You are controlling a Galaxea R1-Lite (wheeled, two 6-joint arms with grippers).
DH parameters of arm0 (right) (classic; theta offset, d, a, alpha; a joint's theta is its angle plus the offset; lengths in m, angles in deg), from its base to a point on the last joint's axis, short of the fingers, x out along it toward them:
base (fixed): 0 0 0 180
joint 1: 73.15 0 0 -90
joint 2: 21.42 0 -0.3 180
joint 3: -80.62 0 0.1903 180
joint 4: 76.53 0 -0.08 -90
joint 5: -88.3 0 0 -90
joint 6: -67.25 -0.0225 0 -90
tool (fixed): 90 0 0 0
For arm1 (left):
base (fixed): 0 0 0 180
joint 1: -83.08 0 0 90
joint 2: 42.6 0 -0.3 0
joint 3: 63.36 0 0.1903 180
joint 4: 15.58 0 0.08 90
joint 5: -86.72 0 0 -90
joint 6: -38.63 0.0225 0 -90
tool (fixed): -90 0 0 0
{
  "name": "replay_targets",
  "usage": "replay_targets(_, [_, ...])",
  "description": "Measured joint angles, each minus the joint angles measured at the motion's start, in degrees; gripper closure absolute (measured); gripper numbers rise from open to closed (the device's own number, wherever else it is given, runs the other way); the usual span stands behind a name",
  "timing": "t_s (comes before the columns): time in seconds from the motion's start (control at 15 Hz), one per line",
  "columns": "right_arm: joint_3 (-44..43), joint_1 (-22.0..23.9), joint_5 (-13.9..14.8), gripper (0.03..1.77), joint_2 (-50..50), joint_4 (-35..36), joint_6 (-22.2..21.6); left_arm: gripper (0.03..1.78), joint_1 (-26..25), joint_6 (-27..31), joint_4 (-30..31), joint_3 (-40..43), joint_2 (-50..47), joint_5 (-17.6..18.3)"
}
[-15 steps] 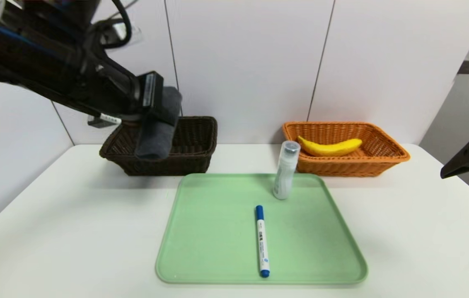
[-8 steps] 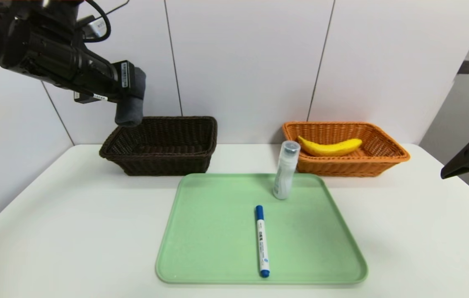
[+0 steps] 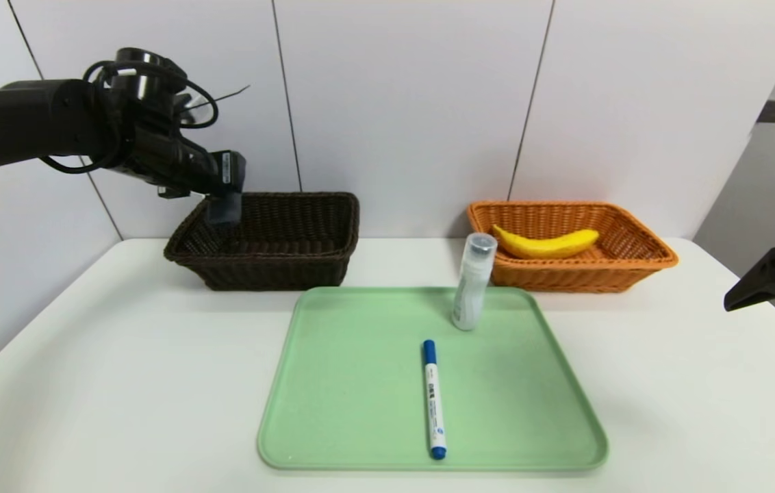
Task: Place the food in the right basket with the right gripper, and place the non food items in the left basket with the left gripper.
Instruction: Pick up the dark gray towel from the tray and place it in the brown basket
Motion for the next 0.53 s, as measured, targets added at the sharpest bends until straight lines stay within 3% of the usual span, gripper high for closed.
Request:
replay_targets(0.2, [2.58,0.18,-1.73,0.1,0.23,0.39,-3.07,1.48,-0.38,0.2,1.68,0.0,2.69,0.5])
replay_targets(0.53, [3.04,0.09,-1.84,0.1,0.48,1.96,-2.99,1.48,-0.9,0.61,4.1,-0.2,5.14,0.46])
